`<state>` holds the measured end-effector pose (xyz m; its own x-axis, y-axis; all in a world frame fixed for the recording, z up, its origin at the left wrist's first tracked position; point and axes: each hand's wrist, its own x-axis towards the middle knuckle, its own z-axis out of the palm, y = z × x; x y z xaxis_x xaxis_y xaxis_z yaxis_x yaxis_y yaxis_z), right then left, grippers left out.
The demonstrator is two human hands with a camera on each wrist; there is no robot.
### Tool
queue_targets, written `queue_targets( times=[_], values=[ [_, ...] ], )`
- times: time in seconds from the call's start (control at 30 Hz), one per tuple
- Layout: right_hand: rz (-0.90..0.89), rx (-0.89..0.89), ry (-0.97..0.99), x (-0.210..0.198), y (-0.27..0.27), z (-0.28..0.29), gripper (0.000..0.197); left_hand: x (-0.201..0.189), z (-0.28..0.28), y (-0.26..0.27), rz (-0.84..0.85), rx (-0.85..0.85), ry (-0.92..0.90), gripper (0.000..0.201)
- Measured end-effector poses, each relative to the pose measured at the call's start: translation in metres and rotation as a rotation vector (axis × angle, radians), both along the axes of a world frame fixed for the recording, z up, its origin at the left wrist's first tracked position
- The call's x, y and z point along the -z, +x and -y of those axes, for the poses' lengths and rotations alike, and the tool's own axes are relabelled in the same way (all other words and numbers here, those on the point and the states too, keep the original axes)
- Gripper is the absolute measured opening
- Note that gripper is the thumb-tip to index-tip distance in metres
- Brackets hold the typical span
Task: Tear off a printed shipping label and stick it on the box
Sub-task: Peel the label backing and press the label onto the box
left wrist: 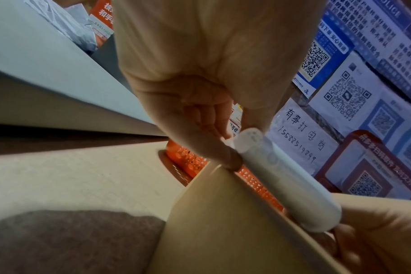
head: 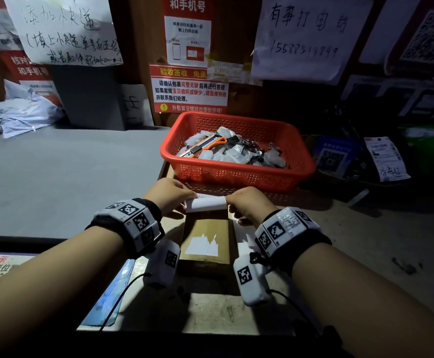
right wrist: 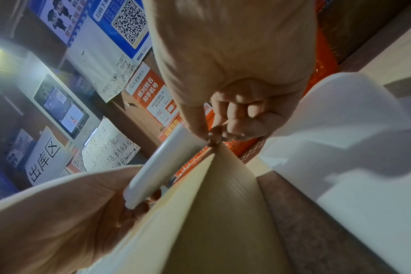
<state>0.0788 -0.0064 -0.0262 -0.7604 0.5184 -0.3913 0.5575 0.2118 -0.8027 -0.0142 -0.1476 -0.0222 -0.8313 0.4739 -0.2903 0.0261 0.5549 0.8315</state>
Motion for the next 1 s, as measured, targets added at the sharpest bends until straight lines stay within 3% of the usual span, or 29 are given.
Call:
queue_targets(
  times=[0.63,1.0],
  values=[
    [0.02,-0.01,-0.027,0.0,-0.005,-0.007,0.013,-0.015,-0.001,-0.006,-0.029,0.08,-0.135,0.017],
    [0.067,-0.067,0.139,0.001,-0.012,-0.007,0.025,-0.014,-0.004,-0.008,-0.001,0.093,-0.186,0.016]
  ],
)
